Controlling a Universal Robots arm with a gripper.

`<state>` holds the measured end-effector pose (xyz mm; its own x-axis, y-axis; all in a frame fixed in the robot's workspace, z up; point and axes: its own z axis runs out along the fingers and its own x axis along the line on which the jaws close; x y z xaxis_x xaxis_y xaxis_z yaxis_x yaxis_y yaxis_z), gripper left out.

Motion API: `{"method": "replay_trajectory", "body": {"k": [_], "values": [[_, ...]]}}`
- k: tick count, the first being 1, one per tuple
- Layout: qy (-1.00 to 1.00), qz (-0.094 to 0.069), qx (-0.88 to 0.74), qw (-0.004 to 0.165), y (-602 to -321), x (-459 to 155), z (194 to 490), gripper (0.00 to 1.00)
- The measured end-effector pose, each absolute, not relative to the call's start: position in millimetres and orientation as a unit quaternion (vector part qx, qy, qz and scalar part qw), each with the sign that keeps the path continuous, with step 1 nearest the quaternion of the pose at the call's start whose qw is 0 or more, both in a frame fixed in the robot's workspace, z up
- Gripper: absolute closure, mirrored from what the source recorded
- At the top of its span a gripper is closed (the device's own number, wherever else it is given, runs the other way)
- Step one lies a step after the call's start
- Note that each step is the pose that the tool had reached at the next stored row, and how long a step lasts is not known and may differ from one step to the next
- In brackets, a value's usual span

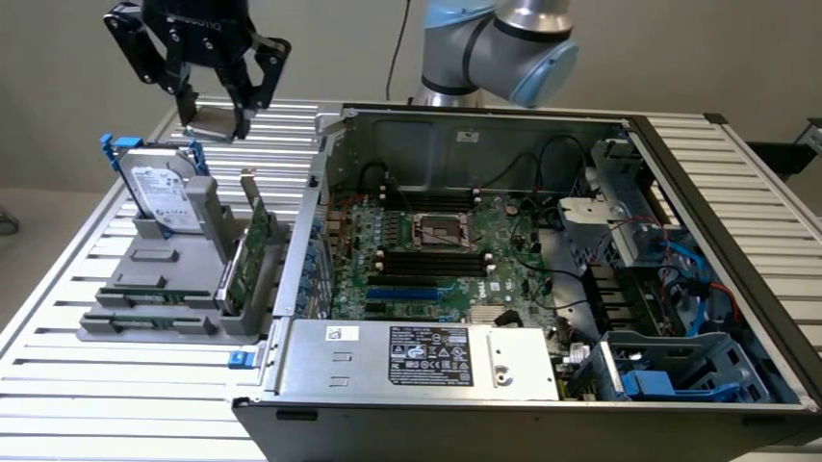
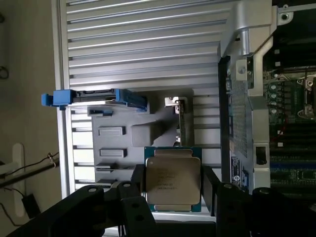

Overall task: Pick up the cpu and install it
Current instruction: 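Pick up the cpu and move it towards the insertion slot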

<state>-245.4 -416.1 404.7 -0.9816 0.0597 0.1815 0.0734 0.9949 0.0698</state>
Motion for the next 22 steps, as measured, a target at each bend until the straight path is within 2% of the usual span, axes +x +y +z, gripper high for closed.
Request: {"method": "replay_trajectory", "body": {"k": [22], "values": [[-0.994,-0.039,-0.034,0.097,-416.1,-145.2,413.7,0.45]]}}
